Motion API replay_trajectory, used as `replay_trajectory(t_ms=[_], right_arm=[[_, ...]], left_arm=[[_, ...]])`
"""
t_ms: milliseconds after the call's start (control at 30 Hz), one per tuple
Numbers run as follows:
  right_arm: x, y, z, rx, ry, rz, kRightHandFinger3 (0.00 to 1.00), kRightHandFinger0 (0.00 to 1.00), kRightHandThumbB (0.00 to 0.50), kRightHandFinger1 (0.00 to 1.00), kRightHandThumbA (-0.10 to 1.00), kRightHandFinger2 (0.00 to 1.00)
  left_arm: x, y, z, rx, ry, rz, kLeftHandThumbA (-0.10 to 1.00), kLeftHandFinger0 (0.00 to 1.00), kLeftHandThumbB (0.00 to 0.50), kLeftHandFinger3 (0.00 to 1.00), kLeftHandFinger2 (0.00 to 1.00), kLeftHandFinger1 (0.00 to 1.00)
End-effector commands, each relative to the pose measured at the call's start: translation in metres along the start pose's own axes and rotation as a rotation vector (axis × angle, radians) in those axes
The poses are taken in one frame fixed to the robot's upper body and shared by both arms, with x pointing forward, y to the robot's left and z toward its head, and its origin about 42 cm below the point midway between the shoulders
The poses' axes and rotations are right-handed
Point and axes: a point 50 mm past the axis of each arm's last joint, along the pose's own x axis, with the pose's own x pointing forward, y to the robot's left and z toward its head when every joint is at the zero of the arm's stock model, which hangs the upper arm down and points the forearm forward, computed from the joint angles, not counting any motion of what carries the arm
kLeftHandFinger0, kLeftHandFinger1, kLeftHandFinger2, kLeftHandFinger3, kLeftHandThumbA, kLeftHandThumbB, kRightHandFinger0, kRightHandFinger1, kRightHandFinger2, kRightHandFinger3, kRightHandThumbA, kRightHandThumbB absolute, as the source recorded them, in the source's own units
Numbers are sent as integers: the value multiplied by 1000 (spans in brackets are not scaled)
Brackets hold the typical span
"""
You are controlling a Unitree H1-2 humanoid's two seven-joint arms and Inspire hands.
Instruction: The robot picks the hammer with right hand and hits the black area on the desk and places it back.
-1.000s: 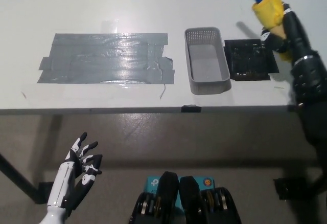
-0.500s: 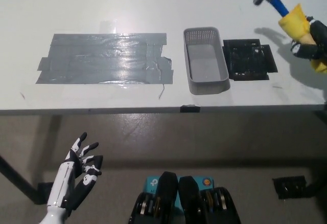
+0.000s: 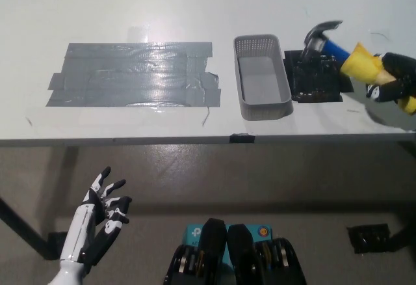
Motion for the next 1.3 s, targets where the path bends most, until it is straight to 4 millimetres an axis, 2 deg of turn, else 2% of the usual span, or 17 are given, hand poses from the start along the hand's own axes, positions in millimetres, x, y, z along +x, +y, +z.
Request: replay_trajectory(t_ms=[0, 100, 167, 233, 300, 533, 633, 700, 767, 900, 1000, 1033, 1100, 1133, 1167, 1233, 1267], right_arm=[[-48, -64, 59, -166, -115, 50, 701, 77, 128, 535, -100, 766], [-44, -59, 57, -161, -88, 77, 704, 27, 136, 524, -100, 801], [-42, -56, 56, -164, -84, 87, 803, 29, 140, 562, -100, 877], [-40, -58, 55, -176, -85, 81, 809, 81, 163, 605, -100, 898], [-41, -62, 58, -213, -97, 71, 840, 106, 157, 615, -100, 903], [-48, -69, 64, -151, -103, 63, 669, 101, 144, 567, -100, 793], [-52, -76, 62, -132, -112, 34, 801, 43, 146, 579, -100, 889], [-58, -84, 65, -101, -132, 12, 894, 46, 132, 594, -100, 881], [-67, -96, 70, -86, -156, -32, 1000, 121, 129, 627, -100, 914], [-84, -123, 75, -49, -198, -56, 1000, 100, 74, 575, -100, 870], [-91, -135, 75, -40, -205, -74, 1000, 91, 97, 555, -100, 847], [-95, -140, 75, -9, -190, -85, 1000, 113, 99, 565, -100, 870], [-101, -146, 78, -15, -182, -128, 1000, 78, 102, 566, -100, 890], [-109, -158, 79, 70, -194, -151, 1000, 41, 90, 556, -100, 906], [-112, -166, 79, 100, -208, -160, 1000, 70, 90, 583, -100, 949], [-119, -175, 82, 114, -220, -178, 1000, 93, 133, 586, -100, 932], [-121, -179, 83, 117, -225, -182, 1000, 84, 129, 573, -100, 918]], left_arm=[[10, 6, 19, 43, -108, -22, 739, 466, 0, 1000, 855, 696], [10, 6, 19, 34, -100, -22, 740, 469, 0, 1000, 858, 700], [9, 7, 18, 33, -102, -18, 741, 469, 0, 1000, 857, 700], [9, 7, 18, 34, -102, -15, 743, 469, 0, 1000, 859, 701], [8, 7, 18, 34, -102, -15, 742, 469, 0, 1000, 862, 701], [7, 7, 18, 38, -97, -14, 755, 463, 0, 1000, 864, 698], [8, 7, 18, 34, -102, -15, 758, 460, 0, 1000, 861, 693], [8, 8, 19, 32, -104, -14, 754, 460, 0, 1000, 860, 691], [8, 9, 19, 31, -106, -7, 752, 458, 0, 1000, 857, 688], [7, 8, 18, 35, -105, -6, 770, 442, 0, 1000, 845, 674], [7, 8, 18, 21, -99, -5, 768, 451, 0, 1000, 857, 686], [7, 8, 18, 27, -99, -4, 767, 450, 0, 1000, 856, 685], [7, 9, 18, 32, -101, -2, 771, 441, 0, 1000, 844, 673], [7, 10, 18, 40, -104, 1, 773, 437, 0, 1000, 841, 670], [8, 10, 18, 39, -103, 2, 775, 437, 0, 1000, 843, 669], [8, 10, 18, 42, -105, 2, 777, 436, 0, 1000, 844, 668], [8, 10, 18, 42, -105, 3, 779, 436, 0, 1000, 845, 668]])
